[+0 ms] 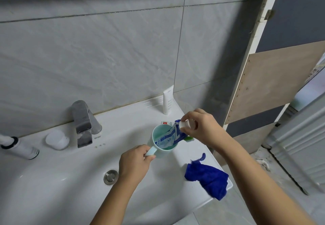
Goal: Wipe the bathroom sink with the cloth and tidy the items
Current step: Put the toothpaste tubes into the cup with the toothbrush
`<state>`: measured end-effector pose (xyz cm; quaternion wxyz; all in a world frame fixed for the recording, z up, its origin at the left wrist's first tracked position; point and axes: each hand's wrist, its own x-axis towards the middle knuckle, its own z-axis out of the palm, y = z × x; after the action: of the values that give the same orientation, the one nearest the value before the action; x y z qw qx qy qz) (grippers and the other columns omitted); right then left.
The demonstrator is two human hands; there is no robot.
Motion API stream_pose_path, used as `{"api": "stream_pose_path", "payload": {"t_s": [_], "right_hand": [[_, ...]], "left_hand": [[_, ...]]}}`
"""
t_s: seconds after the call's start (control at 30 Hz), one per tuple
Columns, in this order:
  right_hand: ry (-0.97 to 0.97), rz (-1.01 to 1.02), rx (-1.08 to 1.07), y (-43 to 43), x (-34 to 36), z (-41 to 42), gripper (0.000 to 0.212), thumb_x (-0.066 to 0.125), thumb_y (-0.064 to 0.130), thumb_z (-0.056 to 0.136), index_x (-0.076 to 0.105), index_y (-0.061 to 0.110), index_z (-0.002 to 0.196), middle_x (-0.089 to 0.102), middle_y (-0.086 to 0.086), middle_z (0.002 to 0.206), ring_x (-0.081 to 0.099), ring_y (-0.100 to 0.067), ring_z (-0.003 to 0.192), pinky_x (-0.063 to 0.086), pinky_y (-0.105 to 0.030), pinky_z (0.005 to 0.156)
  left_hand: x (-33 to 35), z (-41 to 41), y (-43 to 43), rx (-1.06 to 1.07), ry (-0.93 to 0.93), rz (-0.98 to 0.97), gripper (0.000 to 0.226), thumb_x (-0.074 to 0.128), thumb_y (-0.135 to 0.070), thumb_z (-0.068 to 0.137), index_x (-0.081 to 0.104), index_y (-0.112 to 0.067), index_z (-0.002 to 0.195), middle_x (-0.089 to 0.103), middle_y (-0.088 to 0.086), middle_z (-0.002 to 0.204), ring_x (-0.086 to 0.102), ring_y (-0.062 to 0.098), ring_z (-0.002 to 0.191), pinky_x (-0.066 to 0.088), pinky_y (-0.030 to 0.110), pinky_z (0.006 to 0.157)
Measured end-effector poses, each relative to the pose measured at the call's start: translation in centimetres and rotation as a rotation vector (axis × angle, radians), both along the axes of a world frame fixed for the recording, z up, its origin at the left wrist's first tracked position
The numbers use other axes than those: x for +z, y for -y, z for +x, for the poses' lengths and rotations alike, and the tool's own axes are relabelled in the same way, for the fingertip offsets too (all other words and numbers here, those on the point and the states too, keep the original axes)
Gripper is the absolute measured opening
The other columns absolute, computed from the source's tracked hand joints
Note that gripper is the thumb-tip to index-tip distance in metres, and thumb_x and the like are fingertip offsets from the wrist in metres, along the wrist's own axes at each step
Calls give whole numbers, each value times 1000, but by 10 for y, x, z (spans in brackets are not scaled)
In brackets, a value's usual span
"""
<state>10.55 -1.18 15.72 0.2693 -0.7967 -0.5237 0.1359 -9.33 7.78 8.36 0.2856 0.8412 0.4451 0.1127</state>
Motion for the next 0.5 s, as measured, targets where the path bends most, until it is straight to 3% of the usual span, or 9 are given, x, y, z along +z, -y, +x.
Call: {"api": "stream_pose_path", "payload": {"t_s": [0.13, 0.27, 0.4, 0.5], "right_hand": [[-109, 30, -7, -7, -17, 1, 33, 69, 22, 79, 58, 23, 110, 49, -1, 99, 56, -16, 76, 52, -23, 69], [-317, 133, -49, -7, -32, 16, 49, 71, 32, 76, 49, 33, 120, 53, 10, 100, 54, -10, 80, 46, -13, 66], [-493, 182, -46, -4, -60, 50, 37, 69, 27, 78, 54, 37, 110, 57, 10, 98, 55, -1, 80, 44, -18, 73], [-439, 137, -128, -3, -96, 77, 28, 69, 21, 80, 57, 35, 101, 57, 4, 99, 55, -7, 83, 43, -23, 74]], "left_hand": [[-3, 8, 1, 37, -1, -5, 11, 62, -32, 85, 66, -27, 94, 68, -8, 90, 61, 12, 87, 44, 26, 74], [-7, 12, -3, 134, 30, -21, 11, 65, -30, 82, 68, -28, 92, 69, -10, 88, 62, 13, 85, 46, 27, 74], [-12, 10, -8, 236, 24, -1, 9, 68, -28, 80, 68, -26, 88, 69, -11, 83, 63, 15, 81, 47, 29, 72], [-16, 8, -9, 341, 10, -20, 7, 68, -30, 80, 67, -30, 87, 69, -12, 82, 63, 15, 82, 47, 30, 73]]}}
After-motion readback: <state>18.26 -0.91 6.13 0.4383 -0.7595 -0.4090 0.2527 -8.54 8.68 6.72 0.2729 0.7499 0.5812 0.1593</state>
